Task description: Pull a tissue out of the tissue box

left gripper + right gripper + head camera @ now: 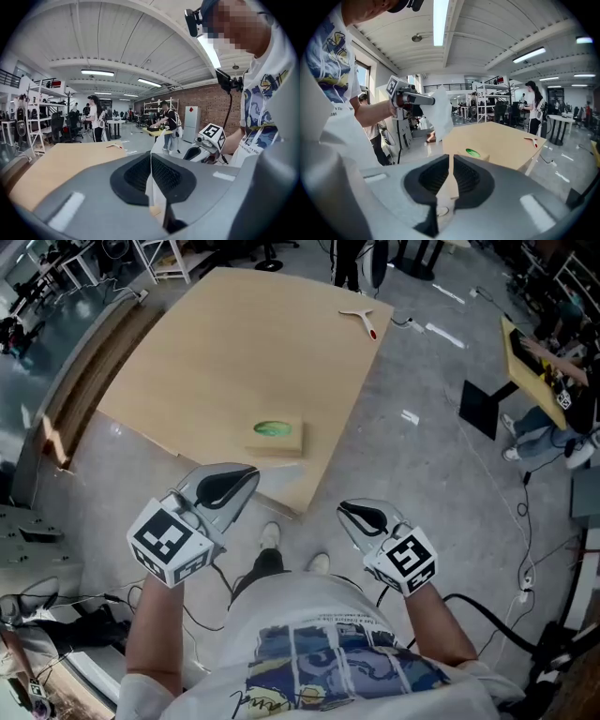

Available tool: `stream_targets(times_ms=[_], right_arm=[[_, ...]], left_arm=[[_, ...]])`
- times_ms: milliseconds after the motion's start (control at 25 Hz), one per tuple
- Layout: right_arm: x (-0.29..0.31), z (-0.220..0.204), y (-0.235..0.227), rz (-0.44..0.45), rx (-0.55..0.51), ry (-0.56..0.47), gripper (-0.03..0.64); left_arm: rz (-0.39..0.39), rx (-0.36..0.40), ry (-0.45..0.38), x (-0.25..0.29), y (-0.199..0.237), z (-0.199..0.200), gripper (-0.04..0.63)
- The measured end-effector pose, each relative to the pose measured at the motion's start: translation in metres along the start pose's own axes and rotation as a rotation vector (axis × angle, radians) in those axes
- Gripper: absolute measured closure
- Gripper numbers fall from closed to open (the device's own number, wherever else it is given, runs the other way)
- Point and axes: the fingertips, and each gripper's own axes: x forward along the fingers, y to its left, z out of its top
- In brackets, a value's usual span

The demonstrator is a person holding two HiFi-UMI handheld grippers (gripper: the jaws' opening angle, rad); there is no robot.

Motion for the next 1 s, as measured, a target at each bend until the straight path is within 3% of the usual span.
stream_targets(times_ms=[560, 1000], right_arm=[[0.006, 0.008, 0.02, 0.032, -0.057, 0.007, 0.598], [0.008, 0.018, 0.022, 0.016, -0.095, 0.008, 0.598]], left_arm=[[-0.053, 0.012, -0.015, -0.034, -0.064, 0.018, 0.589], [-0.07, 0.014, -0.013, -0.037, -0.064, 0.022, 0.589]])
